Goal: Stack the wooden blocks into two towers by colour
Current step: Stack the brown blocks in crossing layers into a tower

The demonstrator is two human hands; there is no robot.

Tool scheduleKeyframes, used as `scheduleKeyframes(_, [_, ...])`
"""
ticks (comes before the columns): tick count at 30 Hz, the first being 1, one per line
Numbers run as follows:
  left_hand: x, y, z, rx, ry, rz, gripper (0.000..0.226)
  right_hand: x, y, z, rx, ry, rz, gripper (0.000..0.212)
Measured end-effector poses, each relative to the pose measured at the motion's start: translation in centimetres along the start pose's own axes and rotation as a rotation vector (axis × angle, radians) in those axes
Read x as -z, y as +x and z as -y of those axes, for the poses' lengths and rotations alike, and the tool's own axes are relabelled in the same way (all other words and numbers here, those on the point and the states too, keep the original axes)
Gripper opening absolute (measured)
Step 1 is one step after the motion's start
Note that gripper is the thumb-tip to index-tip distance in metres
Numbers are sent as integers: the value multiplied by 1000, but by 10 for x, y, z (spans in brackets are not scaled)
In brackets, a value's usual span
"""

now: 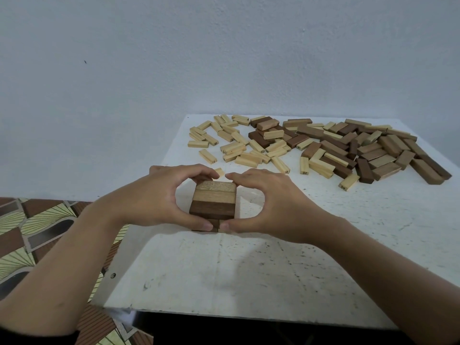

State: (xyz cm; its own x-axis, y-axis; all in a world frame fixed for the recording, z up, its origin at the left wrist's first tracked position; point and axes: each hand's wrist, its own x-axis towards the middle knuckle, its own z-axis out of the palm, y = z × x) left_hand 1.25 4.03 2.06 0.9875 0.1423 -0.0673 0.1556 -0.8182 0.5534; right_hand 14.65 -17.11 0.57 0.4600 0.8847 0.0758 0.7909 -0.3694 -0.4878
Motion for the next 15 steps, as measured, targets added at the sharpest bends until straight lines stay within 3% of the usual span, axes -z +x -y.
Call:
scheduleKeyframes(3, [1,-1,-1,-16,4,-20,86,0,1,-4,5,53,-23,94])
scheduleKeyframes(7, [6,0,-10,-69,-66,-24,71,3,3,-10,20,119,-70,89])
scheduleKeyframes(15, [13,14,-31,-113,-97,-68,46,18,1,-11,9,224,-211,58])
